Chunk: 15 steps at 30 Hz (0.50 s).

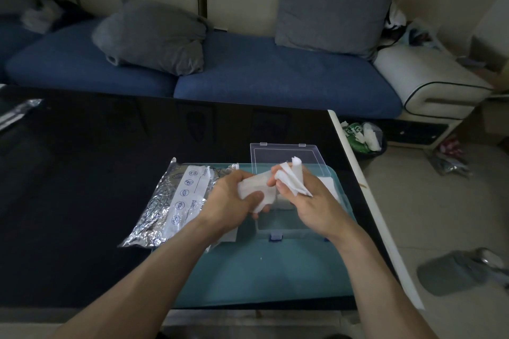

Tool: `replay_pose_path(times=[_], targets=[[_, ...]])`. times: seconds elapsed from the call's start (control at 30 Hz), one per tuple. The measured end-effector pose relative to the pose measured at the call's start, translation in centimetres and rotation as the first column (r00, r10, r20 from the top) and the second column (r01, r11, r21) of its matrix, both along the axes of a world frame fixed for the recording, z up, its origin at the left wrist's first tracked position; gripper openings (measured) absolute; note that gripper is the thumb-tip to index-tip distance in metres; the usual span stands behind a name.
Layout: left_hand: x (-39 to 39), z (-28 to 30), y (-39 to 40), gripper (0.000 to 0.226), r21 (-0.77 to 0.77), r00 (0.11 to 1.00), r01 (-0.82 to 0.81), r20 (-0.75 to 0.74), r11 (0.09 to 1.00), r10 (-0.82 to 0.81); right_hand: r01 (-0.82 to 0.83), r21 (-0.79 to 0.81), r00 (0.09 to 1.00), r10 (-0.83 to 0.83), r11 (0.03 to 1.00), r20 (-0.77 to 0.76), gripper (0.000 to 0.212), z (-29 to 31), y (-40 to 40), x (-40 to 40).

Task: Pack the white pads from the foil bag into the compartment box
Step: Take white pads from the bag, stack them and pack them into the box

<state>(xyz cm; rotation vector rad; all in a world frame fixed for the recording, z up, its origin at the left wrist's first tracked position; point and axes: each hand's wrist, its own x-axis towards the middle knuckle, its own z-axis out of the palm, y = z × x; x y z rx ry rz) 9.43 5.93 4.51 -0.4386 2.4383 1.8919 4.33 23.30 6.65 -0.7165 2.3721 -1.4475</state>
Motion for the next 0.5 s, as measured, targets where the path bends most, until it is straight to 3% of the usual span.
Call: replay_pose_path(times=[0.1, 0.27, 0.4, 0.5], targets=[[0.1, 0.2, 0.1, 0.021, 0.067, 0.999, 0.053, 0.003, 0.996, -0.053, -0.045, 0.009, 0.998, 0.045, 0.999, 0.033, 0.019, 0.2, 0.1, 0.0], [0.0, -0.2, -0.1, 0.022, 0.126, 1.000, 0.000, 0.029, 0.992, -0.003, 0.003, 0.012, 0.999, -0.003, 1.000, 0.041, 0.020, 0.6, 0.5, -0.2], [0.2, 0.2, 0.3, 0.020, 0.161, 1.000, -0.008, 0.017, 0.987, 0.006, 0.027, 0.117, 0.999, -0.024, 0.993, -0.029, 0.018, -0.1, 0.7, -0.6], [0.0, 0.0, 0.6, 0.015, 0.181, 1.000, -0.001, 0.020, 0.984, -0.003, 0.047, 0.202, 0.995, -0.028, 0.978, -0.098, 0.028, -0.4, 1.0, -1.0]])
